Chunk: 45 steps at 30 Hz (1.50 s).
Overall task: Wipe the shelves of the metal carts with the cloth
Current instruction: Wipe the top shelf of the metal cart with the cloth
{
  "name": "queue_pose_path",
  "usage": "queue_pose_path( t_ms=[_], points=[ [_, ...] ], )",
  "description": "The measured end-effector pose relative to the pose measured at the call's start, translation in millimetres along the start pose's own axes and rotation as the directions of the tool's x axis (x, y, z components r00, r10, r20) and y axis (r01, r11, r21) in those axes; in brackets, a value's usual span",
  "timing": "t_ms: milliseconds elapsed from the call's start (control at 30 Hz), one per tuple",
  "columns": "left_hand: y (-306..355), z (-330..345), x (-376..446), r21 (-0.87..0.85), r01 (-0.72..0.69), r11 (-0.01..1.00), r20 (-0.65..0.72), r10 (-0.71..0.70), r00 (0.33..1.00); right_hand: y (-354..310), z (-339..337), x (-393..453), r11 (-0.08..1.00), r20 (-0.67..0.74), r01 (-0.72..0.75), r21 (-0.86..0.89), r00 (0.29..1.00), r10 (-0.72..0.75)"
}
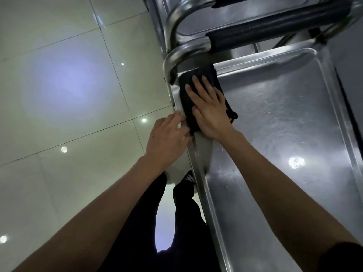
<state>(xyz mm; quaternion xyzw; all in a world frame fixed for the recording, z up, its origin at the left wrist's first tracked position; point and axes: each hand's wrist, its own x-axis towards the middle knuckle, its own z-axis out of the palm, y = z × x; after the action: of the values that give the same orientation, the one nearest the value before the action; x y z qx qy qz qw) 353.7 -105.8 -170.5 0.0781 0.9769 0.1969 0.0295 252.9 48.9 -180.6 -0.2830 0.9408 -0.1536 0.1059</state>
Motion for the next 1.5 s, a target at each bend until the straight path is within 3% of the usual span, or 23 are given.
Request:
queue_pose_path(
  t_ms=[100, 300, 633, 867, 1033, 1233, 1333, 1500],
  points=[
    [0, 1, -1, 0.005, 0.002, 1.000, -0.015, -0.002, 1.000, 0, 1, 4, 0.999, -0.007, 0.038, 0.039, 0.999, -0.038],
    [9, -1, 11, 0.064, 0.033, 0.997, 0.010, -0.033, 0.999, 24, -2, -3, 0.997, -0.081, 0.057, -0.043, 0.995, -0.060],
    [81, 7, 83, 0.087, -0.071, 0.994, 0.146, 0.058, 0.988, 118, -34, -26, 0.991, -0.152, -0.133, -0.021, 0.980, 0.129],
    [126, 28, 121, 0.216, -0.073, 0.974, 0.405, -0.021, 0.914, 225, -70, -51, 0.940, -0.154, -0.342, 0.007, 0.928, 0.339],
    [122, 35, 121, 0.225, -0.061, 0.972, 0.404, -0.037, 0.914, 280, -94, -50, 0.887, -0.175, -0.462, -0.018, 0.874, 0.452],
    [120, 42, 117, 0.221, -0.052, 0.974, 0.402, -0.043, 0.915, 265, -78, -58, 0.851, -0.246, -0.525, 0.029, 0.821, 0.515],
    [120, 42, 117, 0.183, -0.027, 0.983, 0.387, -0.047, 0.921, 249, -66, -80, 0.808, -0.290, -0.588, 0.043, 0.766, 0.574],
    [120, 45, 113, 0.165, -0.017, 0.986, 0.347, -0.041, 0.937, 228, -46, -139, 0.620, -0.320, -0.768, 0.160, 0.554, 0.769]
  ],
)
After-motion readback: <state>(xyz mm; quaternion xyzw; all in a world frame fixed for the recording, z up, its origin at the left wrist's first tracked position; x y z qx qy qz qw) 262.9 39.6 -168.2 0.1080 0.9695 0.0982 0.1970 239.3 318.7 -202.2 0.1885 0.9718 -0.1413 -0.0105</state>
